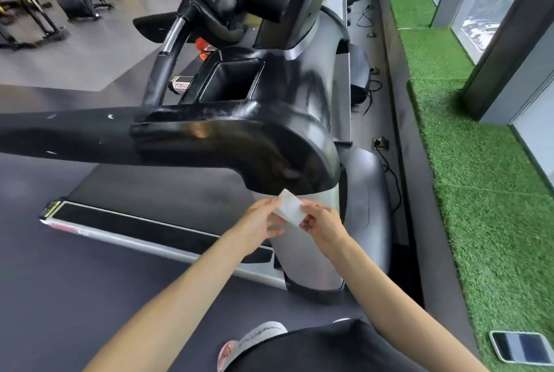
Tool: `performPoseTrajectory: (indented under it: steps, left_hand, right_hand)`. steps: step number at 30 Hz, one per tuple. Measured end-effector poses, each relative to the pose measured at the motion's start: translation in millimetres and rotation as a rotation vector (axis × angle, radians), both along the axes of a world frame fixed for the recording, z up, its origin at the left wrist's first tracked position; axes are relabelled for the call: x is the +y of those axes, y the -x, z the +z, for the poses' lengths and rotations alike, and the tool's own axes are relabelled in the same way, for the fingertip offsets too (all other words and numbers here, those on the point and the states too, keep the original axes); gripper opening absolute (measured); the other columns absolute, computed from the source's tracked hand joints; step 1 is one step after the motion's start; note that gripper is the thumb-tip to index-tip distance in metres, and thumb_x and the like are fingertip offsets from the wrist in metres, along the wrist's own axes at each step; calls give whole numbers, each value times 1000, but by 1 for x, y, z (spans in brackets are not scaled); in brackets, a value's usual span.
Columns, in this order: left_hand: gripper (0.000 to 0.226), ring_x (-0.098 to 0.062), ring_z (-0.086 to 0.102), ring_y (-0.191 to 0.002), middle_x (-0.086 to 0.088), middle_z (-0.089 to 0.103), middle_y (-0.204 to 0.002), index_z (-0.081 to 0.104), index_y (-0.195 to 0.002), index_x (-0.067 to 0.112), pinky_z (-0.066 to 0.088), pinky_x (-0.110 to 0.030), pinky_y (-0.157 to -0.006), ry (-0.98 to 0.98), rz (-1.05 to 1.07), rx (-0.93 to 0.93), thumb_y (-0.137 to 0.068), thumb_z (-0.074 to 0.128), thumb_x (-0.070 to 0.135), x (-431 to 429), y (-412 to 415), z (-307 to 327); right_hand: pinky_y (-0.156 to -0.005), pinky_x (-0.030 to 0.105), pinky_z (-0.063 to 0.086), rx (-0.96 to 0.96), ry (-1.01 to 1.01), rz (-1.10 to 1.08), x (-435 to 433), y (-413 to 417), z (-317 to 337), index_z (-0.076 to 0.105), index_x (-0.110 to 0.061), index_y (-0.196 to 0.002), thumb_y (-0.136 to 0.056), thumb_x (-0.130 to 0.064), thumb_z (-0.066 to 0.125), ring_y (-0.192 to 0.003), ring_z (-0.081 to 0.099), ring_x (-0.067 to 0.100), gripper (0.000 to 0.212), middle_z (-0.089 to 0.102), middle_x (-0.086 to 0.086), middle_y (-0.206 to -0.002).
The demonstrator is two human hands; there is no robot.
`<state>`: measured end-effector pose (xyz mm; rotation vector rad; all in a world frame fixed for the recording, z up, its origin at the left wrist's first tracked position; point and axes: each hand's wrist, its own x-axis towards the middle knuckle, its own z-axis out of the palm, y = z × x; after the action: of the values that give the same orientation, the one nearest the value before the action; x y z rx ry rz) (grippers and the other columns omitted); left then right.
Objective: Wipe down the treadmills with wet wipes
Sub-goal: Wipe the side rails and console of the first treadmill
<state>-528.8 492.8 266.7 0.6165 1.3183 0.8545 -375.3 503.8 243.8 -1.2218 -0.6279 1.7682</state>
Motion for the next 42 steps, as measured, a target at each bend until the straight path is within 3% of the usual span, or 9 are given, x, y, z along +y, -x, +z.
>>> performPoseTrajectory:
  steps: [3,5,10,13,16,25,32,39,42]
  left_hand:
    - [19,-24,63,-105,-5,67,-112,62,-110,17,54,-35,-83,-21,122,59,-92,64,18,-6,-17,-9]
    - [8,-24,61,-94,-5,65,-99,62,-99,12,51,-31,-77,-100,193,296,-91,63,14,-6,-28,-13]
    - [7,-13,49,-73,1,56,-83,62,-90,9,38,-15,-56,-547,109,817,-89,61,16,5,-54,-4]
    - [10,-21,53,-67,-3,60,-76,65,-81,8,43,-32,-65,-846,28,1157,-87,58,11,22,-76,1]
    - [12,-25,55,-64,-4,57,-68,60,-70,10,41,-35,-61,-887,115,1365,-82,59,13,34,-84,-9]
    - [16,-33,51,-73,-8,52,-77,54,-69,9,32,-35,-67,-499,555,1185,-83,62,6,23,-24,-47]
    - [8,-18,49,-71,-5,59,-74,60,-75,9,22,-20,-68,-778,349,1198,-78,66,4,30,-82,-27]
    - [19,-41,57,-81,-21,61,-89,60,-86,-1,37,-42,-69,-313,741,1039,-88,56,17,39,1,-46]
    - [16,-38,57,-80,-17,62,-86,59,-85,1,39,-41,-71,-324,756,1065,-91,58,15,42,6,-37]
  right_hand:
    - [-70,25,49,-2,15,36,-6,0,-3,63,-3,-98,-91,2,55,-75,60,18,12,66,12,-89]
    - [-70,24,49,-89,1,48,-8,-1,-4,63,-5,-95,-90,2,57,-78,61,19,11,67,10,-90]
    - [-73,20,43,-621,-182,-47,-5,-15,-7,66,-11,-101,-88,-1,50,-91,59,15,24,65,-3,-97]
    - [-75,23,44,-824,-268,-92,-2,-22,-3,63,-14,-110,-88,-1,43,-94,58,13,33,63,-4,-105]
    - [-76,27,46,-910,-342,-82,2,-23,-2,60,-15,-111,-86,1,42,-92,56,13,35,61,-3,-110]
    - [-76,23,38,-1067,-528,53,2,-21,-6,51,-18,-129,-91,2,44,-107,52,11,43,49,-2,-125]
    - [-66,28,41,-1110,-547,65,2,-22,-16,52,-15,-124,-87,2,44,-96,50,11,41,47,-1,-123]
    - [-66,34,49,-1148,-566,39,5,-19,-18,52,-16,-123,-85,4,45,-97,54,17,44,45,-2,-123]
    - [-64,32,48,-1151,-577,36,3,-15,-20,51,-16,-124,-84,5,45,-99,54,16,46,43,-3,-125]
